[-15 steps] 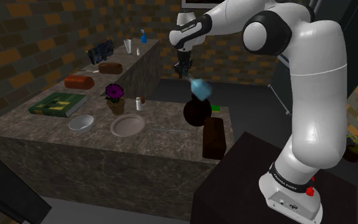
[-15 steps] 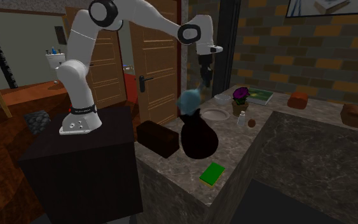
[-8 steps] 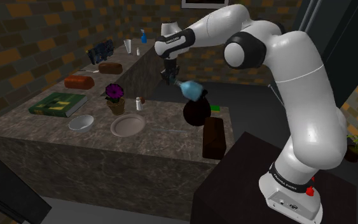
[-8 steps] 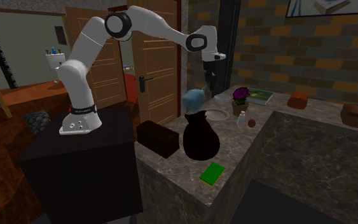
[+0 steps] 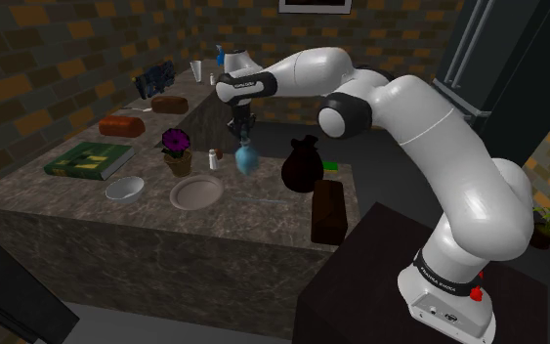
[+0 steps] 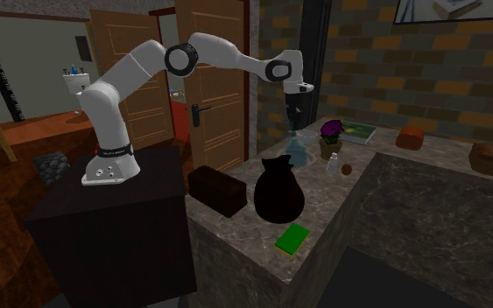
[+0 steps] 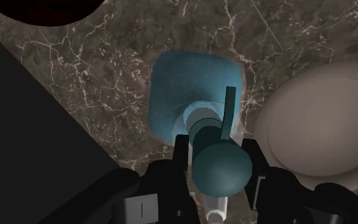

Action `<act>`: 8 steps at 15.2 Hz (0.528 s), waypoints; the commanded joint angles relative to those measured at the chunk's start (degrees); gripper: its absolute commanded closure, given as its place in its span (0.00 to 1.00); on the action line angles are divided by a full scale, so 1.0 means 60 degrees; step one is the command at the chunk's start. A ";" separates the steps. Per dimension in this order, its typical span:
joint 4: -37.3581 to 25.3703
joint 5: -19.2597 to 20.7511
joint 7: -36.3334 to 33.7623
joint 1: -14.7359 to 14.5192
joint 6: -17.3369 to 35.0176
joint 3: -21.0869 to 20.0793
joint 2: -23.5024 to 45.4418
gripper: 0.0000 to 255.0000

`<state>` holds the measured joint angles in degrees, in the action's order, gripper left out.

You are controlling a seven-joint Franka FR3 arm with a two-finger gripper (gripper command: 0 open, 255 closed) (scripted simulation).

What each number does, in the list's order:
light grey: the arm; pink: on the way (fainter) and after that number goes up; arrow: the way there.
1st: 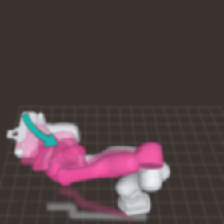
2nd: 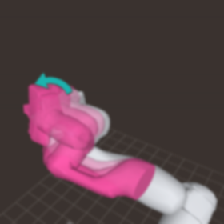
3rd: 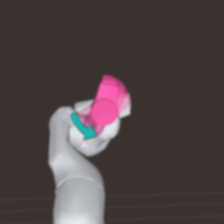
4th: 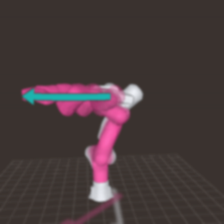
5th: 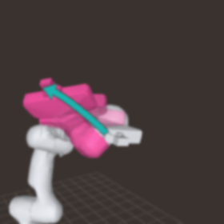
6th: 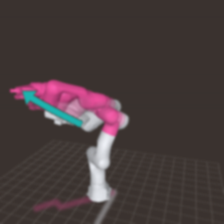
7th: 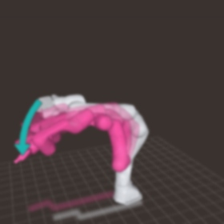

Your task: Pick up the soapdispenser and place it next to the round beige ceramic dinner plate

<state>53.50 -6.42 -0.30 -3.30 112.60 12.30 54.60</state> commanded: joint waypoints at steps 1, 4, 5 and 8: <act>-0.0010 -0.0007 -0.0050 -0.0026 0.0162 -0.0012 0.0158 1.00; 0.0161 -0.0022 -0.0051 -0.0034 0.0453 -0.0025 0.0280 1.00; 0.0203 -0.0028 -0.0052 -0.0035 0.0544 -0.0030 0.0329 1.00; 0.0298 -0.0045 -0.0056 -0.0035 0.0802 -0.0047 0.0494 1.00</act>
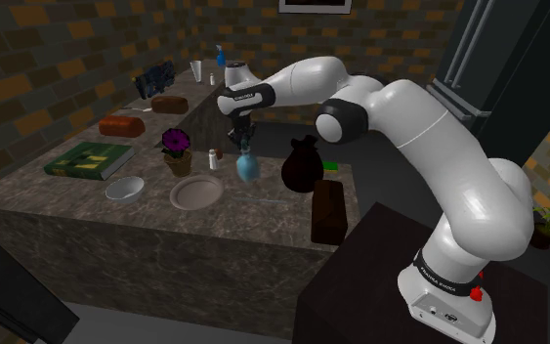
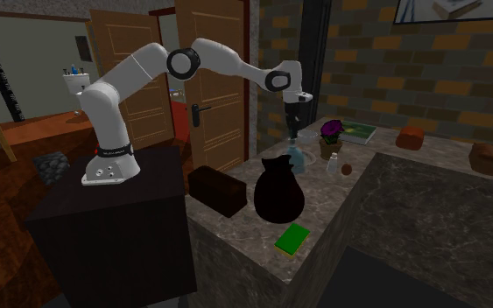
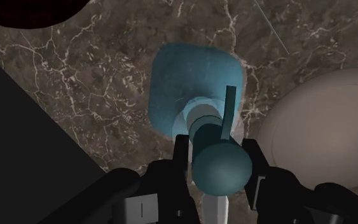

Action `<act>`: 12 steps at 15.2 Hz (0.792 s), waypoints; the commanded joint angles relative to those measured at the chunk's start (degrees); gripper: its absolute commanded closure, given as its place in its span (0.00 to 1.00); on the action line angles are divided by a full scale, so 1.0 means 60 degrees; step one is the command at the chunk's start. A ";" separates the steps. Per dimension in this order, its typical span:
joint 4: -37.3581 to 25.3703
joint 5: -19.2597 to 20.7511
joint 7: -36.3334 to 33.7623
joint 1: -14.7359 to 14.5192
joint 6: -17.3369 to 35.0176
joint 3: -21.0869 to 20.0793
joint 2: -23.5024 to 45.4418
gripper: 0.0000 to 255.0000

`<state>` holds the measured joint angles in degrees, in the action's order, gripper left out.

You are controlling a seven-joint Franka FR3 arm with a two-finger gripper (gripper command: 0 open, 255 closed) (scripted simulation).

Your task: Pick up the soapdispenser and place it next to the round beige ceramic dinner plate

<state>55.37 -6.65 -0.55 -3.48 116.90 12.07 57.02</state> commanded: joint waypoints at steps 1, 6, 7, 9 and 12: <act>0.0011 -0.0012 -0.0015 -0.0003 0.0170 -0.0014 0.0148 1.00; 0.0070 -0.0034 -0.0022 0.0005 0.0478 -0.0038 0.0398 1.00; 0.0068 -0.0034 -0.0022 0.0005 0.0477 -0.0038 0.0399 1.00; 0.0068 -0.0034 -0.0022 0.0005 0.0477 -0.0038 0.0400 1.00; 0.0068 -0.0034 -0.0022 0.0005 0.0477 -0.0038 0.0400 1.00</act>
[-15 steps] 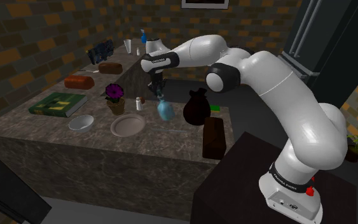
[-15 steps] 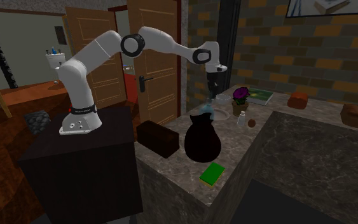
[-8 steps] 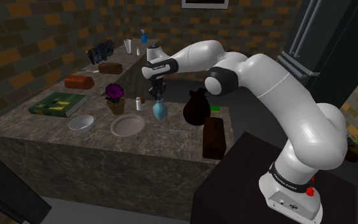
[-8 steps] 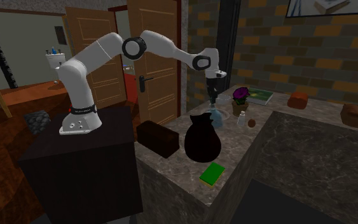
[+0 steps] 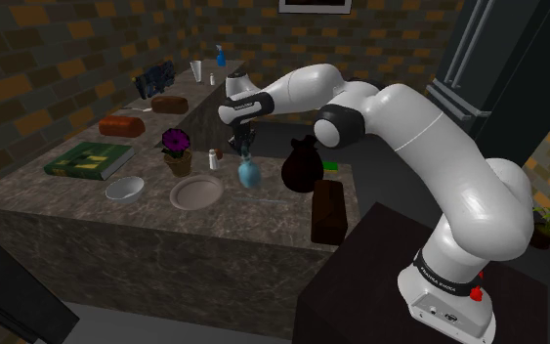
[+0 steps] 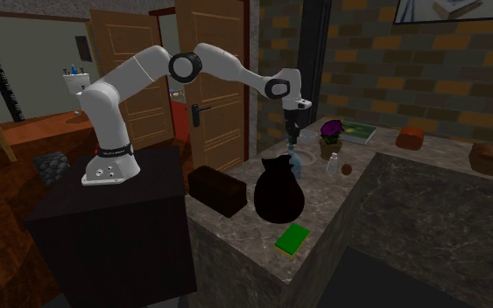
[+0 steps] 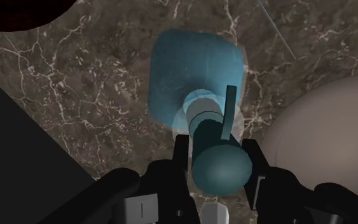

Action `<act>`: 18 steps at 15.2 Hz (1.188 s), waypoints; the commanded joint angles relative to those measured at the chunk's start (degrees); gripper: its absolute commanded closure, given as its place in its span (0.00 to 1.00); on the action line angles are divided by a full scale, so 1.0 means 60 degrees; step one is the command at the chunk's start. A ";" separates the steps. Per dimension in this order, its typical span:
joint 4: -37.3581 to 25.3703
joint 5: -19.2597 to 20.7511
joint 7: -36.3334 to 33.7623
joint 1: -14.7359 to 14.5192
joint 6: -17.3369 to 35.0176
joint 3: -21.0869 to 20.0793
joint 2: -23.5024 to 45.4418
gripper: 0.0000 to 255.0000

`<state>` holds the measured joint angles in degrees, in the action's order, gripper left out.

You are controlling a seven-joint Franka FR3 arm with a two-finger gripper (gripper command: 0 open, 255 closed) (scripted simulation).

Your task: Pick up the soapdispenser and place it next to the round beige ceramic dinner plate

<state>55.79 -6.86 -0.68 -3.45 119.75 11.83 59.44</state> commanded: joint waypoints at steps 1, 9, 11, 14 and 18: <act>-0.0002 0.0000 0.0000 0.0000 0.0002 0.0001 -0.0004 1.00; 0.0170 0.0035 -0.0007 -0.0063 -0.0281 0.0039 -0.0457 0.00; 0.0234 0.0068 -0.0017 -0.0111 -0.0576 0.0071 -0.0814 0.00; 0.0234 0.0068 -0.0017 -0.0111 -0.0576 0.0071 -0.0814 0.00; 0.0234 0.0068 -0.0017 -0.0111 -0.0576 0.0071 -0.0814 0.00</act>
<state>57.21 -6.45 -0.79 -4.12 116.31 12.26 54.56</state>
